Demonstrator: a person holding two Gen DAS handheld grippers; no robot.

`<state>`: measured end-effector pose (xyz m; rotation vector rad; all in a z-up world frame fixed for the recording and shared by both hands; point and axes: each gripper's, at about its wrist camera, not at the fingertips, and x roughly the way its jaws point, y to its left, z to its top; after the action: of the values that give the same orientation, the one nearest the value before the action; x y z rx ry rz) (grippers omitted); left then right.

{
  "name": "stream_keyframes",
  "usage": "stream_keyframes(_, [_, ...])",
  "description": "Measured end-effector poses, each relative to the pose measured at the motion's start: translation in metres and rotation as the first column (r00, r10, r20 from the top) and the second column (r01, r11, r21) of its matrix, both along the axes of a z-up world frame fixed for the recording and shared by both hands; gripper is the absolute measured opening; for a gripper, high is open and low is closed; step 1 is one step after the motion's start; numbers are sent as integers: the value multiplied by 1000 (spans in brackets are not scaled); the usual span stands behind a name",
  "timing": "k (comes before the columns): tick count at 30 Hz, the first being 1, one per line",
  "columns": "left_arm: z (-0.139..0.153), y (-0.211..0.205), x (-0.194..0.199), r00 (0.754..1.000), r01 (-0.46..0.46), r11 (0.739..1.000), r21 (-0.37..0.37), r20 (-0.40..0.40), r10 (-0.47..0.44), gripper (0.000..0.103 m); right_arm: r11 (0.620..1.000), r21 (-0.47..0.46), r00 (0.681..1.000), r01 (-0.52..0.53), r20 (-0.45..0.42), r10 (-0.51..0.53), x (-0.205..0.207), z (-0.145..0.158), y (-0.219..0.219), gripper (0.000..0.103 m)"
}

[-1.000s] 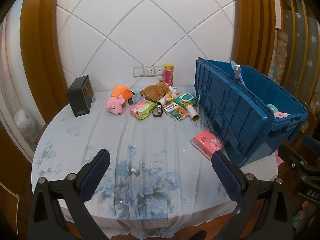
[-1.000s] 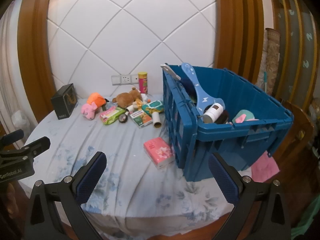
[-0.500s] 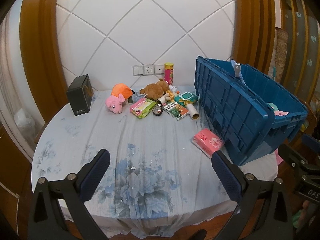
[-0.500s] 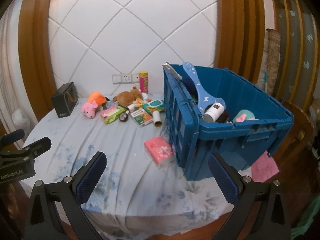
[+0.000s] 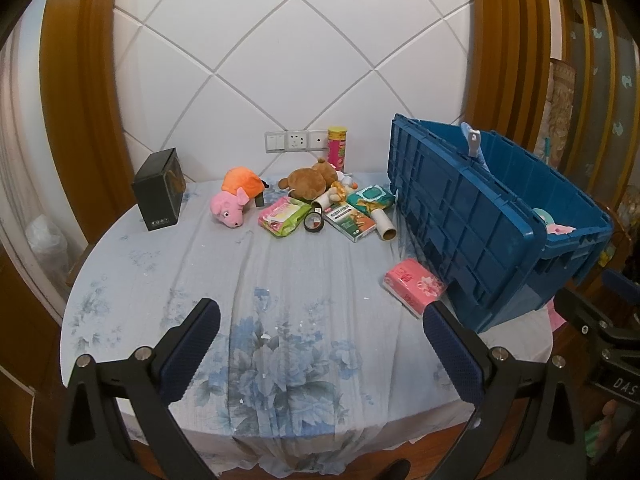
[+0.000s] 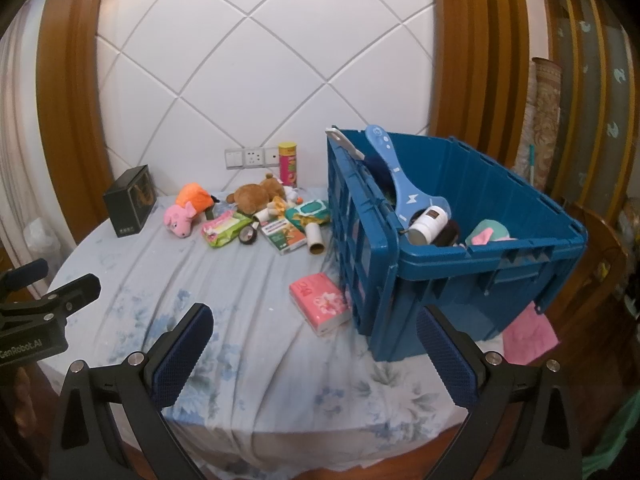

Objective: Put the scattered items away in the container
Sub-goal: 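Move both tools toward the scattered items on the table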

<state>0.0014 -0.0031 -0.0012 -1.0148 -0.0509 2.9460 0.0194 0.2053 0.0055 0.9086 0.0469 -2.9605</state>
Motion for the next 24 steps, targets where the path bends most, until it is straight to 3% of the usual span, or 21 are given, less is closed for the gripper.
stream_keyframes(24, [-6, -26, 0, 1000, -5, 1000, -3, 12, 5, 103, 1000, 12, 1000, -15, 13, 15, -1, -6, -27, 103])
